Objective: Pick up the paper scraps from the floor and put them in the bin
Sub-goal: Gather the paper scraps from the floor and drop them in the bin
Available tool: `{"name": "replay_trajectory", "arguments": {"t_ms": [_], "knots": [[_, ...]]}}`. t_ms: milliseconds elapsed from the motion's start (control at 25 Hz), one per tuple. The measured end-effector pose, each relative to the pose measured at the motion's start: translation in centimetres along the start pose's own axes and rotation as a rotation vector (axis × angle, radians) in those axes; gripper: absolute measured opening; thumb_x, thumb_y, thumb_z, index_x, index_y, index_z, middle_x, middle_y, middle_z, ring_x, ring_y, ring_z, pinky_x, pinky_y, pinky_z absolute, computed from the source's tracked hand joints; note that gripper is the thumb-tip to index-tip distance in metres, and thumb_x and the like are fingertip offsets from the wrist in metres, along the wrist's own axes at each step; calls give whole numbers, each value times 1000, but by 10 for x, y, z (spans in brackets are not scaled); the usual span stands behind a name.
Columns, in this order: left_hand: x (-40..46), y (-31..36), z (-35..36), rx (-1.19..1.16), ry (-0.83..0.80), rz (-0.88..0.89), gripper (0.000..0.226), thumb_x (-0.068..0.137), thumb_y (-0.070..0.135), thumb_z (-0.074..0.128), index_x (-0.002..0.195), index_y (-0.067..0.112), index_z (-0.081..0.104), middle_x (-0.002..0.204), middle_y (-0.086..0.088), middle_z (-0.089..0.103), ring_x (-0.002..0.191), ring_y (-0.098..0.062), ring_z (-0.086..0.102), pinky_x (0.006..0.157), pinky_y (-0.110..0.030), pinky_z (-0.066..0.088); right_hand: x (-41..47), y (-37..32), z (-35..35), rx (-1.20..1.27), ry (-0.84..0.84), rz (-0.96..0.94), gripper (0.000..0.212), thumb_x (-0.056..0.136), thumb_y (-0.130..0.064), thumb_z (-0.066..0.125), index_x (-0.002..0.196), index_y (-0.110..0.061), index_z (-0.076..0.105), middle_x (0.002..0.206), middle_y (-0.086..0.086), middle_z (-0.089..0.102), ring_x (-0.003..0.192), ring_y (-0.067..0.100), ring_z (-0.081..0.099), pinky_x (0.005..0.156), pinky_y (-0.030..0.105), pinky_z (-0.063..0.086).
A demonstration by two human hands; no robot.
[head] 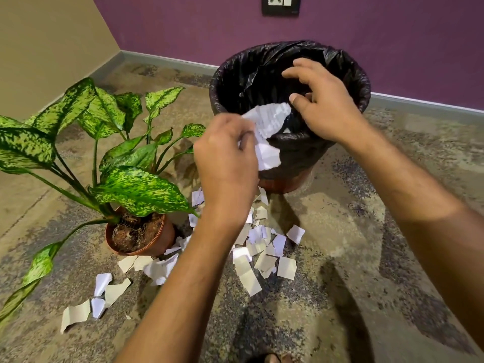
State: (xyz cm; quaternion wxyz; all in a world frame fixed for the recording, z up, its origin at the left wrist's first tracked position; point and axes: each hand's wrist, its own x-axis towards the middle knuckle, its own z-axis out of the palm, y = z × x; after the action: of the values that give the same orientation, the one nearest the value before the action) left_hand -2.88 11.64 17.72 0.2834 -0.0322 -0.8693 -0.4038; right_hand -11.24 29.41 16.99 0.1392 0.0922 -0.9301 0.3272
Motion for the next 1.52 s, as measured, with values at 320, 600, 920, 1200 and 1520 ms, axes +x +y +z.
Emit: {"name": "replay_trajectory", "arguments": {"t_ms": [320, 600, 920, 1200, 1520], "knots": [[56, 20, 39, 125, -153, 73, 26, 86, 3, 64, 111, 11, 67, 115, -1, 64, 101, -16, 61, 87, -25, 51, -54, -9, 1, 108, 313, -64, 41, 92, -1, 49, 129, -14, 58, 140, -2, 49, 131, 6, 42, 108, 28, 40], [32, 20, 46, 15, -250, 105, 52, 85, -3, 58, 135, 9, 51, 149, -6, 40, 138, -18, 35, 112, -21, 26, -80, -1, 13, 107, 391, -151, 38, 87, 8, 48, 119, -6, 64, 127, 5, 59, 120, 11, 53, 101, 20, 42], [-78, -3, 45, -320, -106, 115, 49, 80, -17, 51, 127, -4, 54, 132, -16, 56, 127, -19, 50, 108, -35, 41, -107, -8, 45, 103, 477, -365, 29, 77, 21, 48, 92, 8, 69, 98, 19, 68, 91, 23, 64, 82, 26, 51], [-153, -66, 14, -170, -175, -46, 52, 87, -3, 50, 138, 6, 45, 145, -6, 45, 138, -12, 36, 113, -29, 33, -141, -19, 111, 151, 224, -468, 22, 82, 8, 48, 83, 2, 69, 87, 11, 68, 78, 25, 66, 69, 37, 55], [-226, -175, -39, 252, -312, -283, 63, 82, 11, 62, 139, 24, 37, 146, 1, 41, 138, -16, 32, 113, -50, 32, -170, -21, 197, -81, -343, -634, 30, 86, -18, 45, 101, -12, 70, 99, 5, 70, 85, 27, 68, 64, 34, 57]]}}
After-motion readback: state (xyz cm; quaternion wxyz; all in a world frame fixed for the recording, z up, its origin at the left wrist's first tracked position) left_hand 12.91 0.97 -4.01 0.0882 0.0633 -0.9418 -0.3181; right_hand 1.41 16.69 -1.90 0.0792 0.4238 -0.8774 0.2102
